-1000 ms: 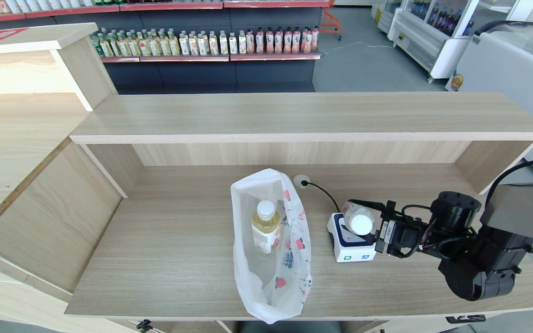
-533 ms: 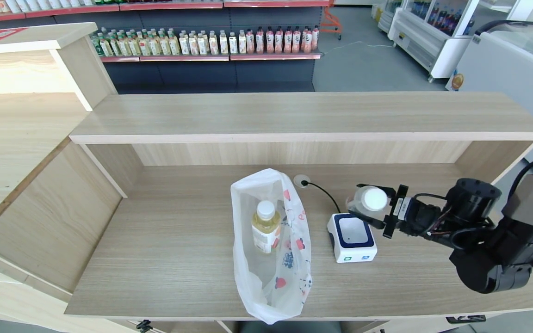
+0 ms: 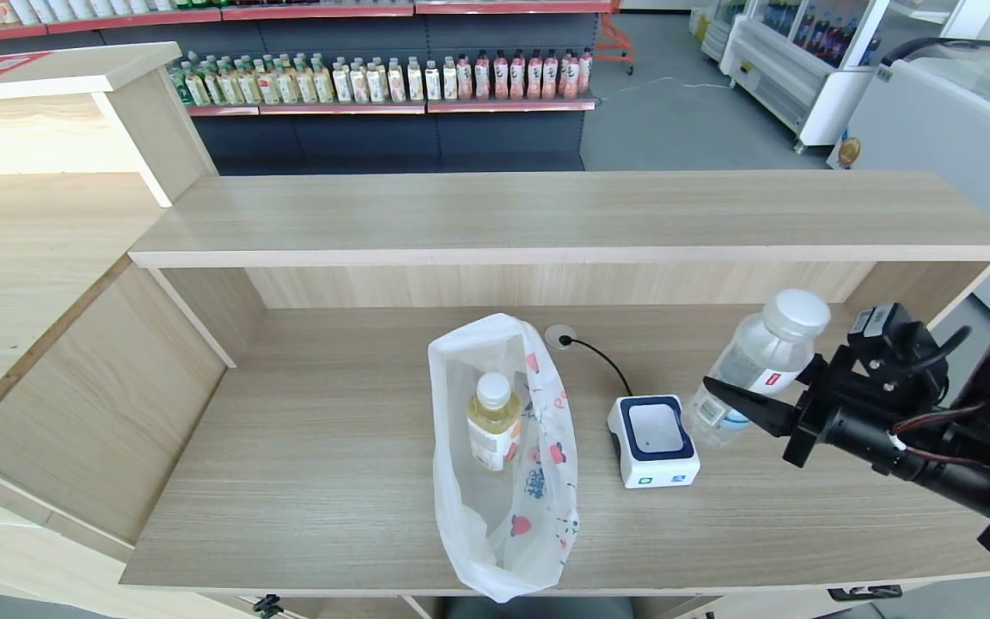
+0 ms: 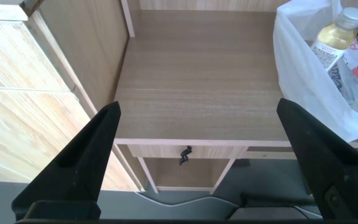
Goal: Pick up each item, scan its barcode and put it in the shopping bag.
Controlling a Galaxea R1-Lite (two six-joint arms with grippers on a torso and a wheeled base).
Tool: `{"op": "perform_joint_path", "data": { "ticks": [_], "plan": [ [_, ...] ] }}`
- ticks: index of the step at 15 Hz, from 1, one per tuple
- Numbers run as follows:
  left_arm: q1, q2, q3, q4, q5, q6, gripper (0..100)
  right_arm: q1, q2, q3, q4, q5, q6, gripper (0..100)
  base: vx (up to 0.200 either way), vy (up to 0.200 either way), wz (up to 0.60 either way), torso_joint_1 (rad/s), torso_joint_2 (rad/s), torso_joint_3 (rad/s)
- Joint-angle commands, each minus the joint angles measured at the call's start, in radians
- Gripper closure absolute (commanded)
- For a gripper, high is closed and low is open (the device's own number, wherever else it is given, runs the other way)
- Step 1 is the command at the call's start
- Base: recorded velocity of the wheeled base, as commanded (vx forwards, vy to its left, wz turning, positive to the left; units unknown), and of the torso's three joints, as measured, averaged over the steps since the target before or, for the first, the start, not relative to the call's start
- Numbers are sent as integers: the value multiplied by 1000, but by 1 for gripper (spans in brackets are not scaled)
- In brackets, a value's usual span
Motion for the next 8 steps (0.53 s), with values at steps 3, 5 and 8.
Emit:
{"op": "perform_joint_path", "data": {
  "ticks": [3, 5, 8],
  "plan": [
    [0, 0, 0, 0, 0, -1, 0, 217, -114, -36, 39, -318, 307, 100, 0, 0, 0, 0, 0, 0],
    [0, 0, 0, 0, 0, -1, 0, 239, -79, -36, 39, -324, 355, 100, 0, 0, 0, 0, 0, 0],
    [0, 0, 0, 0, 0, -1, 0, 276, -39, -28, 38, -323, 392, 100, 0, 0, 0, 0, 0, 0]
  ]
}}
